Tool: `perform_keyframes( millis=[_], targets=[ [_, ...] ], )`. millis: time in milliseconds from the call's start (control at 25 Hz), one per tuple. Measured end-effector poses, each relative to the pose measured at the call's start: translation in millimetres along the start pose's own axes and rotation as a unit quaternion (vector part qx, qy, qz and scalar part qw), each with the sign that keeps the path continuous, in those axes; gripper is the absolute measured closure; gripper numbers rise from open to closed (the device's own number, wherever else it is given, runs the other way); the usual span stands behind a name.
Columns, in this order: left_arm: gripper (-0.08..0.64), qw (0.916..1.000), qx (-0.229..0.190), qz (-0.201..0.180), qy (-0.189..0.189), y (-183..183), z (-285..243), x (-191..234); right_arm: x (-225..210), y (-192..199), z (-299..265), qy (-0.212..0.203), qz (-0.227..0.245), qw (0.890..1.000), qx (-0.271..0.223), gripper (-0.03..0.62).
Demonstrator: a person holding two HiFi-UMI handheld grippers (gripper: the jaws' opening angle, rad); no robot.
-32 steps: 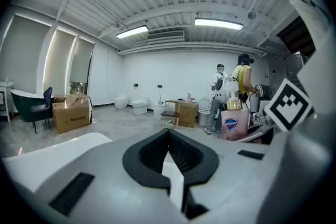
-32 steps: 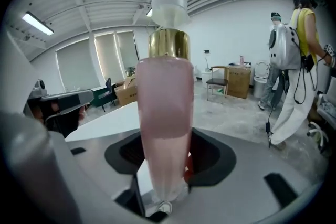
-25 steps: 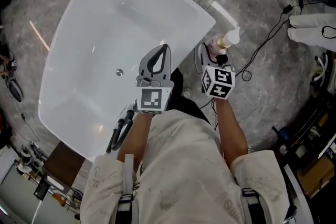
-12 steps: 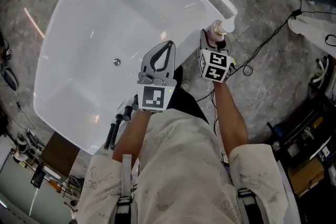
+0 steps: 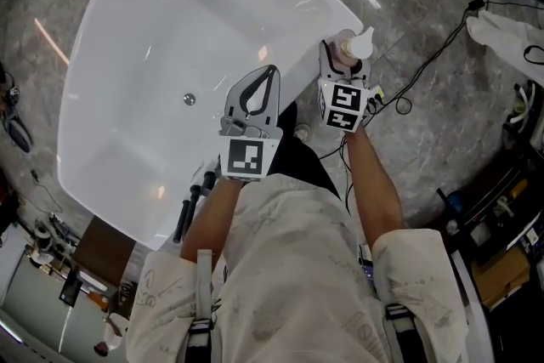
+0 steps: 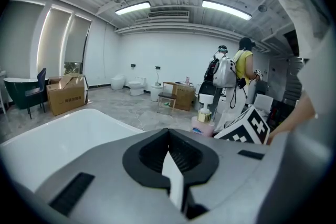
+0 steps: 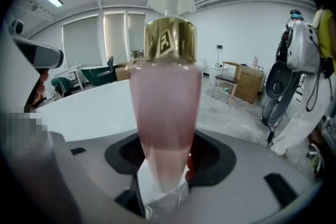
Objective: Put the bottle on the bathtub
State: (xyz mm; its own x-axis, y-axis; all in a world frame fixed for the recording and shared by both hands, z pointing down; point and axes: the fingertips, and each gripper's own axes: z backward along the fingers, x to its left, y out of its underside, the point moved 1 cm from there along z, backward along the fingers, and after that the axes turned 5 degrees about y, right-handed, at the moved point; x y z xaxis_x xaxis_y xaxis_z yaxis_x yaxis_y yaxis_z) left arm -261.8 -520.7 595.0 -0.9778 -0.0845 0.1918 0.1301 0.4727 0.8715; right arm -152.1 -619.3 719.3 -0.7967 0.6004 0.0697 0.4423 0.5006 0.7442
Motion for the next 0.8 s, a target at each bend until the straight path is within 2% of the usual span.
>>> perform_keyframes(
  millis=[320,480,600,800],
  targets=[
    [0.558,0.9999,0.009,-0.011,0.010,1.5,-4.1,-10.0,1.8,15.8,6.2,-0.004,0.005,1.000,0.013,0.377],
    [0.558,0.9999,0.007,-0.010,0.011,1.6,-5.1,-12.0,4.6,12.3,4.9,-0.008,0.003,1.000,-0.003,0.373],
    [0.558,0.9998,0.007,-0.013,0.014,3.2,-5.6,-17.1,0.5,14.1,4.7,-0.007,-0.009,1.000,-0.012,0.328],
    [0.557,0.9998,0.007,-0.014,0.014,3.2,1.0,-24.0,-1.6,12.0,13.9,-0.010,-0.013,1.000,-0.020,0.319]
  ],
)
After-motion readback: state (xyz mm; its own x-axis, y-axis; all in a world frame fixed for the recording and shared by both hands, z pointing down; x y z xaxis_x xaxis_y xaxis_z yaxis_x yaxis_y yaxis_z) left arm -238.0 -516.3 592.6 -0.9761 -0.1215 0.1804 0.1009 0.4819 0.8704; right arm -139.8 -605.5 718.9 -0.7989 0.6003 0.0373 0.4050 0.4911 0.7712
